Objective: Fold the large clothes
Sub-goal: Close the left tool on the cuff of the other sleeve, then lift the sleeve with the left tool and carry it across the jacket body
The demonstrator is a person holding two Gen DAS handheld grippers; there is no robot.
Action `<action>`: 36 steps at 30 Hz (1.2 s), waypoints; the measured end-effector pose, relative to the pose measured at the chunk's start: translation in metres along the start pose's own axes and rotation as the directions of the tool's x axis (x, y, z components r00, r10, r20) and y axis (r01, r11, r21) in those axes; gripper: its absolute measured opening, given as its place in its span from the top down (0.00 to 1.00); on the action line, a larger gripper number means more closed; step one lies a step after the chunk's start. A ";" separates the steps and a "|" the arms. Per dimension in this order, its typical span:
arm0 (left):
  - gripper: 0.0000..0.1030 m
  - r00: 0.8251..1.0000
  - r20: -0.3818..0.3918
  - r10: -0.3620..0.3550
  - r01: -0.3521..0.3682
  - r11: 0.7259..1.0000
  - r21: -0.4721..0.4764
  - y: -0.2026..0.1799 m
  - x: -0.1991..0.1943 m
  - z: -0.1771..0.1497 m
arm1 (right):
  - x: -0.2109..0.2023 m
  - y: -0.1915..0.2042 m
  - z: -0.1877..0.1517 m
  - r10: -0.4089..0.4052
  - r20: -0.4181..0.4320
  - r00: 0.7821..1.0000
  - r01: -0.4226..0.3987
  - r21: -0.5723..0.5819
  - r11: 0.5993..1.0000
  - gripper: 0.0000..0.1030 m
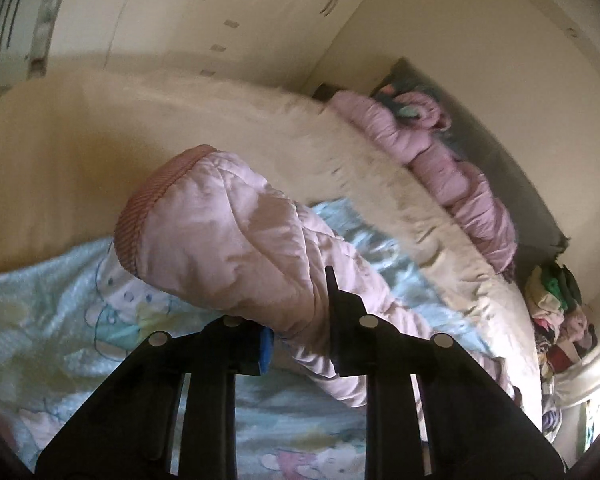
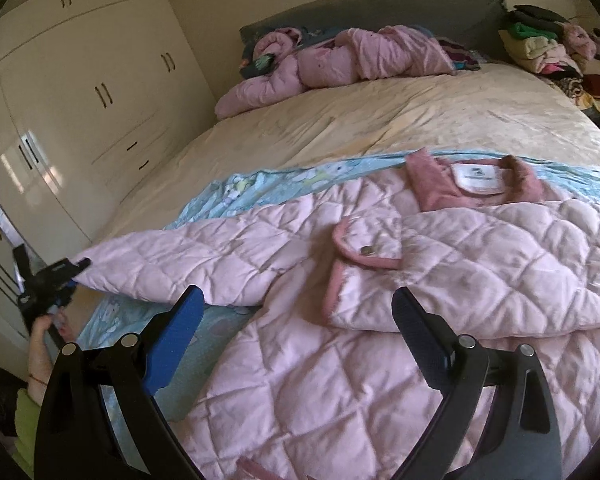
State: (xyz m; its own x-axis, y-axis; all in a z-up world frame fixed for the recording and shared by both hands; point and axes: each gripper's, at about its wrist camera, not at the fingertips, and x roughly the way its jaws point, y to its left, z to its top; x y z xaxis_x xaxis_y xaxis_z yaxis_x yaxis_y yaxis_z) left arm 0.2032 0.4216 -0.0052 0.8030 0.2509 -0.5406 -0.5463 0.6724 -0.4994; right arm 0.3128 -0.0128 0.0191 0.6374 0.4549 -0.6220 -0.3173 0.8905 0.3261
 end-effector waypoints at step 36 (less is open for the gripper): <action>0.90 0.967 0.164 -0.194 0.146 0.953 0.265 -0.191 -0.140 -0.029 | -0.127 -0.114 -0.013 0.006 0.138 0.990 -0.032 0.184 0.982 0.09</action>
State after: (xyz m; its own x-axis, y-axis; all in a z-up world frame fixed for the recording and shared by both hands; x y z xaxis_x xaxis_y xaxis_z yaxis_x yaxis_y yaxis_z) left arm 0.1881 0.2381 0.1458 0.9218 0.2264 -0.3148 -0.3401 0.8619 -0.3761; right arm 0.2591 -0.1718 0.0519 0.7263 0.4544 -0.5158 -0.2023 0.8584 0.4713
